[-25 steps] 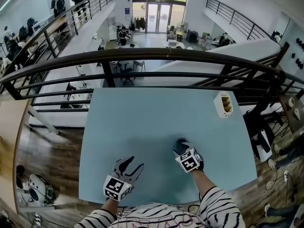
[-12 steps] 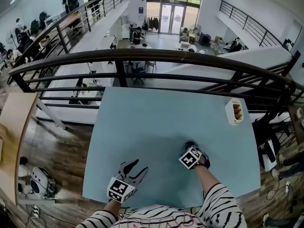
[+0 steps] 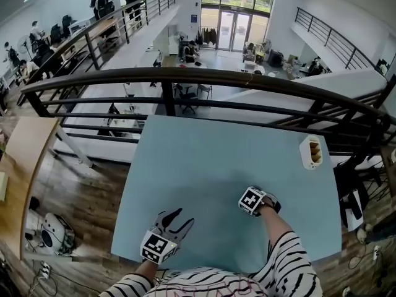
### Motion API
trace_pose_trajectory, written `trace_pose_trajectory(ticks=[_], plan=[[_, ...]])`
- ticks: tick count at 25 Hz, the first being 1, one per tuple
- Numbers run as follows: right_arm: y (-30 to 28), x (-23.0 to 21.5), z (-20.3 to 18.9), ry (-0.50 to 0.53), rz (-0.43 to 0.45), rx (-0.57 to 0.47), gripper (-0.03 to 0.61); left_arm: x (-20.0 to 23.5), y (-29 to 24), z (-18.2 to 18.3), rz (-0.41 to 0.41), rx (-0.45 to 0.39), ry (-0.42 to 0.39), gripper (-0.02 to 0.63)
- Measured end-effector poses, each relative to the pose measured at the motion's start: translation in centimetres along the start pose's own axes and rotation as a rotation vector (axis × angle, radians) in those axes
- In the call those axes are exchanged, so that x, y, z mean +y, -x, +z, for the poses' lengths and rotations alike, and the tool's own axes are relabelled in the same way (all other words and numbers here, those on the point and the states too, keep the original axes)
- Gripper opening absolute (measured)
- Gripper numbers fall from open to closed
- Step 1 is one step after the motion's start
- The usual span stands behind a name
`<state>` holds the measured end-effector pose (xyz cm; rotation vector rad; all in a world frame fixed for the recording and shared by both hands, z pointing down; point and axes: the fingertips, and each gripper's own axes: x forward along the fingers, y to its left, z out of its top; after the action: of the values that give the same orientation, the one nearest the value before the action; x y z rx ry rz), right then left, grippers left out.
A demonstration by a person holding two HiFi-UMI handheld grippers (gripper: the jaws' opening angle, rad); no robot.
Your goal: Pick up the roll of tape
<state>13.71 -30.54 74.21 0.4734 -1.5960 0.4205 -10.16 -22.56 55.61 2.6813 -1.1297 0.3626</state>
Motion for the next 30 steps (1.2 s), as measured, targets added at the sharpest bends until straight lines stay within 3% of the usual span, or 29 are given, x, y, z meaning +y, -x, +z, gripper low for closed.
trace_pose_trajectory(ticks=[4, 10, 15, 22, 30], plan=[[-0.3, 0.2, -0.1, -0.002, 0.008, 0.011, 0.067, 0.0, 0.7, 0.2, 0.008, -0.004, -0.008, 0.186], [0.9, 0.5, -0.2, 0.003, -0.091, -0.061, 0.063, -0.7, 1.4, 0.4, 0.002, -0.008, -0.026, 0.186], [2.7, 1.7, -0.2, -0.073, -0.174, -0.218, 0.061, -1.6, 1.8, 0.4, -0.013, -0.012, -0.041, 0.186], [7.4, 4.2, -0.6, -0.333, -0.282, -0.509, 0.061, -3.1, 2.5, 0.3, -0.07, -0.021, -0.069, 0.186], [14.8, 9.4, -1.5, -0.493, -0.42, -0.787, 0.061, -4.7, 3.2, 0.3, -0.125, -0.034, -0.115, 0.184]])
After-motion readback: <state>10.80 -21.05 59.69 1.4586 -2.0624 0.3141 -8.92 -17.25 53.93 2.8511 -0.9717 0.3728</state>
